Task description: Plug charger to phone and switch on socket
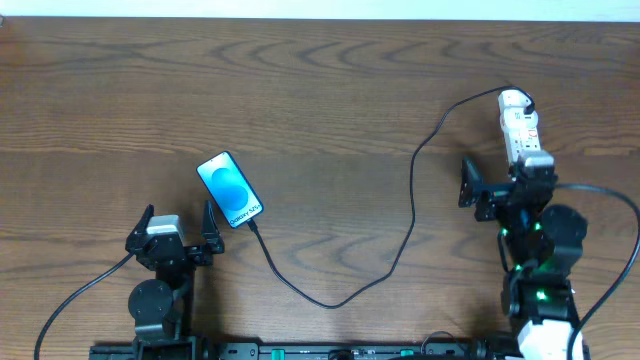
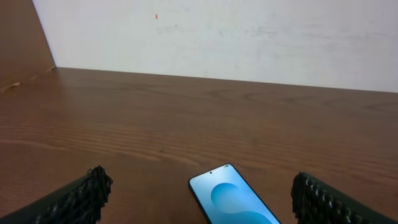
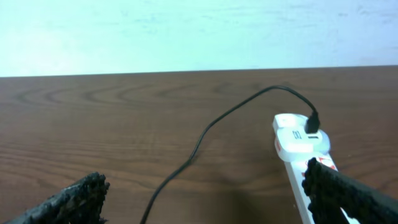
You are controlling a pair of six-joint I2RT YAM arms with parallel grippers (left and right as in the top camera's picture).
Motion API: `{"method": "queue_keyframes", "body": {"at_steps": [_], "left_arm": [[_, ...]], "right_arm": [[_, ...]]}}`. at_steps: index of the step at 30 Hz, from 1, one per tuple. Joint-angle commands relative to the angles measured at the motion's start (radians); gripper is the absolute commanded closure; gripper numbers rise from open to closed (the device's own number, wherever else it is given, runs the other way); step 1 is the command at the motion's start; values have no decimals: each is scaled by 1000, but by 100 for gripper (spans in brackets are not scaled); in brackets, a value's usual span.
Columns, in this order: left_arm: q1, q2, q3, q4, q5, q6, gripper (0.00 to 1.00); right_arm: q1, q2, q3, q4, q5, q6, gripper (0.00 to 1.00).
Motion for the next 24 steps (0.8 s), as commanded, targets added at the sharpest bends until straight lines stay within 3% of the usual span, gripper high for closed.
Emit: {"method": "queue_keyframes", "body": {"at_steps": [1, 13, 24], "left_arm": [[-2, -6, -21, -30, -9, -8, 5], [-2, -6, -21, -30, -9, -8, 5], [-2, -6, -21, -30, -9, -8, 5]], "right_arm": [[9, -66, -68, 31, 0, 10, 1], [11, -357, -315, 118, -7, 10, 1], [17, -466, -315, 69, -6, 10, 1]]}}
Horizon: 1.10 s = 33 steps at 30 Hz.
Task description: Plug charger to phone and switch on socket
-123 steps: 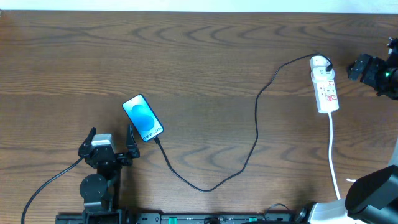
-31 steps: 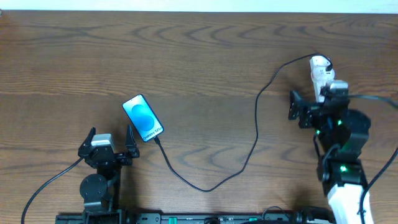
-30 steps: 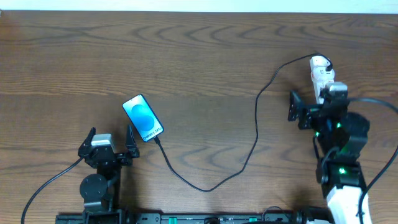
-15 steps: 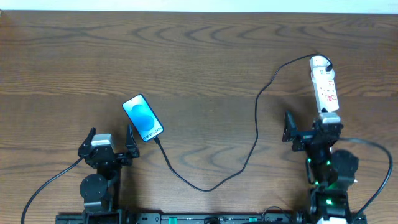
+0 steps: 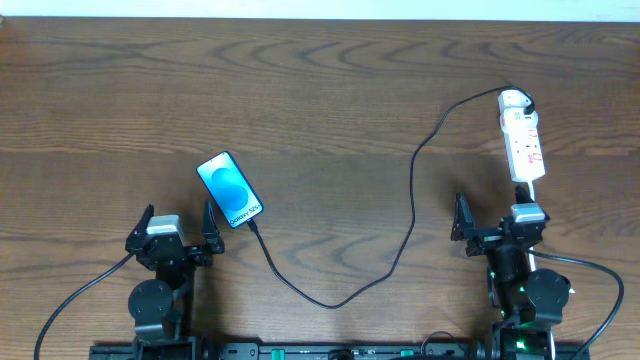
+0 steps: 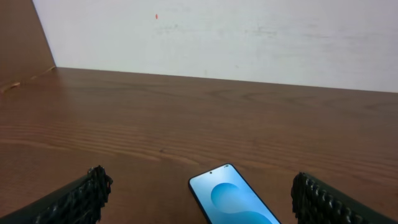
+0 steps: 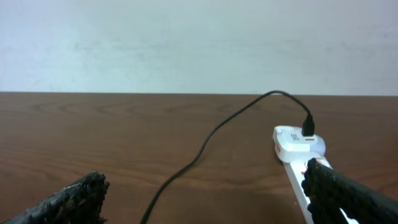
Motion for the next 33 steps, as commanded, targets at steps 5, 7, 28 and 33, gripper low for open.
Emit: {"method": "queue_keyframes", "body": {"at_steps": [5, 7, 28, 33], "left_arm": [[-2, -6, -21, -30, -9, -8, 5], [-2, -6, -21, -30, -9, -8, 5], [-2, -6, -21, -30, -9, -8, 5], [-2, -6, -21, -30, -9, -8, 5]], "right_arm": [[7, -115, -2, -91, -5, 10, 1], [7, -158, -2, -146, -4, 10, 1], [7, -327, -2, -352, 4, -25, 1], [7, -327, -2, -352, 4, -27, 1]]}}
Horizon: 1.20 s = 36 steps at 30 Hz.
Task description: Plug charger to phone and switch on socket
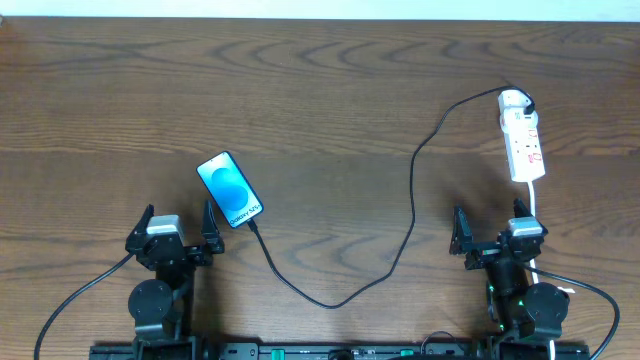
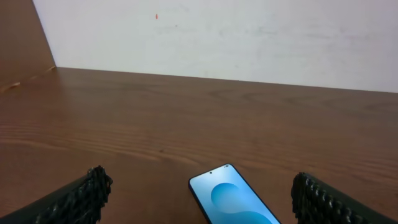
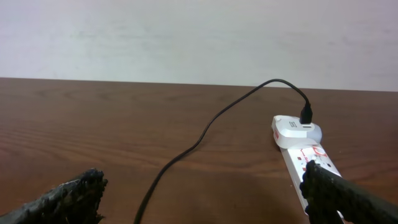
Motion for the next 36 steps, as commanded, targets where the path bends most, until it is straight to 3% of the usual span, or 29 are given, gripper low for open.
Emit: {"method": "queue_keyframes", "body": {"at_steps": [1, 13, 19, 36], "left_arm": [[-2, -6, -21, -30, -8, -8, 5], [-2, -6, -21, -30, -8, -8, 5], [-2, -6, -21, -30, -8, -8, 5], [-2, -6, -21, -30, -8, -8, 5]], "right_arm": [[7, -11, -2, -7, 3, -19, 1], [17, -11, -1, -12, 63, -10, 1], [57, -11, -1, -23, 230, 133, 1], [85, -11, -1, -22, 233, 131, 1]]}}
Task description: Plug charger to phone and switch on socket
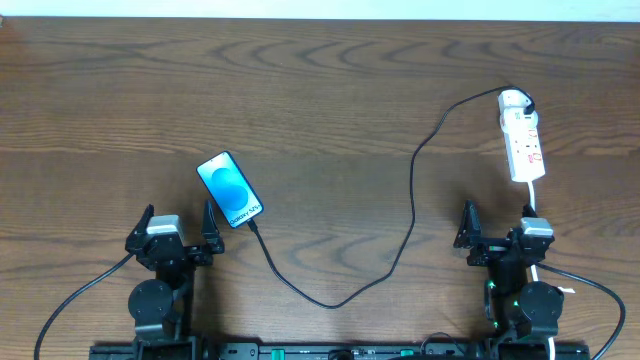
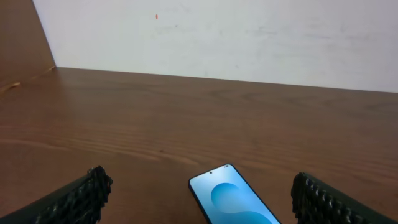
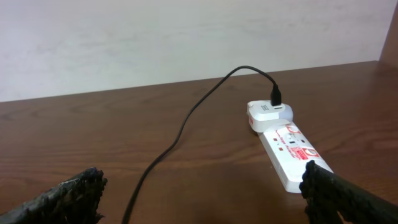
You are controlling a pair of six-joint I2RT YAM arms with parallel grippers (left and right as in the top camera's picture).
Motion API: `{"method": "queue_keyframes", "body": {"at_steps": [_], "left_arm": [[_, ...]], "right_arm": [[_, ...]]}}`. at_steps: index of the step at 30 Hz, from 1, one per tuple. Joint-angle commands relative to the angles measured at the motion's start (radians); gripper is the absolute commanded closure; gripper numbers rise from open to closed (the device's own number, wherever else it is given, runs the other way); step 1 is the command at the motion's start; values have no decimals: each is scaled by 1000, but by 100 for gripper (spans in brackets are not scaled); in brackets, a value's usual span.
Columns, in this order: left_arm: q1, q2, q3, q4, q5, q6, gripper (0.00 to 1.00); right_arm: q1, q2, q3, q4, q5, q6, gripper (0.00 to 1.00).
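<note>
A phone (image 1: 230,189) with a lit blue screen lies on the wooden table (image 1: 320,90), also seen in the left wrist view as the phone (image 2: 233,200). A black charger cable (image 1: 410,200) runs from the phone's lower end to a white adapter (image 3: 269,112) plugged into the far end of a white power strip (image 1: 522,136). My left gripper (image 1: 170,232) stands open just in front of the phone. My right gripper (image 1: 500,240) is open at the near edge, below the strip (image 3: 289,154).
The strip's own white cord (image 1: 533,200) leads down past my right arm. Both arm bases sit at the table's front edge, and a pale wall (image 2: 217,37) stands behind the table.
My right gripper has turned slightly and shifted a little right at the front edge, so the power strip sits more to the right-centre of its wrist view. The left arm, phone and cable are unchanged.
My right gripper was open right at the near end of the power strip. Then it stood further back toward the front edge, and by now it rests low at its base. The left gripper, phone and cable stayed put throughout.
</note>
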Motion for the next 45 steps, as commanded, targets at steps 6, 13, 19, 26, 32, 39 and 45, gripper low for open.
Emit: {"method": "queue_keyframes", "body": {"at_steps": [6, 13, 19, 26, 32, 39, 45], "left_arm": [[-2, -6, -21, -30, -9, -8, 5], [-2, -6, -21, -30, -9, -8, 5], [-2, -6, -21, -30, -9, -8, 5], [-2, -6, -21, -30, -9, -8, 5], [-2, -6, -21, -30, -9, -8, 5], [-2, -6, -21, -30, -9, -8, 5], [-2, -6, -21, -30, -9, -8, 5]], "right_arm": [[9, -11, -1, -5, 7, 14, 1], [9, -11, -1, -5, 2, -4, 1], [9, -11, -1, -4, -46, -91, 1], [9, -11, -1, -4, -47, -87, 1], [9, -11, -1, -4, -39, -79, 1], [9, -11, -1, -4, -39, -79, 1], [9, -11, -1, -4, -39, -79, 1]]}}
